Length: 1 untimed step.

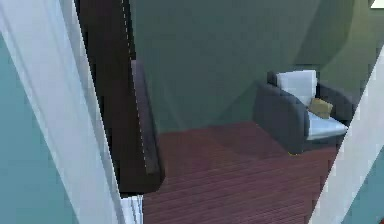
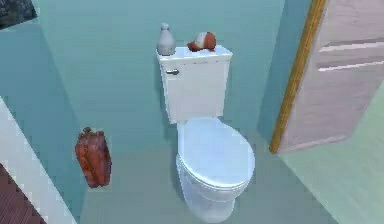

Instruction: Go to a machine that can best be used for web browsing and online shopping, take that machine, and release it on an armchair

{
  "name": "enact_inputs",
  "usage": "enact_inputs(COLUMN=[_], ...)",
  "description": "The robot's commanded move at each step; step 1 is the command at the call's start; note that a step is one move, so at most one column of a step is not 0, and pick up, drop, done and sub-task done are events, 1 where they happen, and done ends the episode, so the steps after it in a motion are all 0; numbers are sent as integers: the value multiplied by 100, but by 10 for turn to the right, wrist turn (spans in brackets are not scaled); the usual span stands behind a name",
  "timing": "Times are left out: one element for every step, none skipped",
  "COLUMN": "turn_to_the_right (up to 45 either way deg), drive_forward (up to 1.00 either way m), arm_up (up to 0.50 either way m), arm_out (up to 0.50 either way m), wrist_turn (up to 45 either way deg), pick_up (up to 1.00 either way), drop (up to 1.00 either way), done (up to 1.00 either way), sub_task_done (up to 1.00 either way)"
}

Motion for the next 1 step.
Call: enact_inputs(turn_to_the_right=[210], drive_forward=[0], arm_up=[0], arm_out=[0], wrist_turn=[0], pick_up=[0], drop=[0], done=[0], sub_task_done=[0])
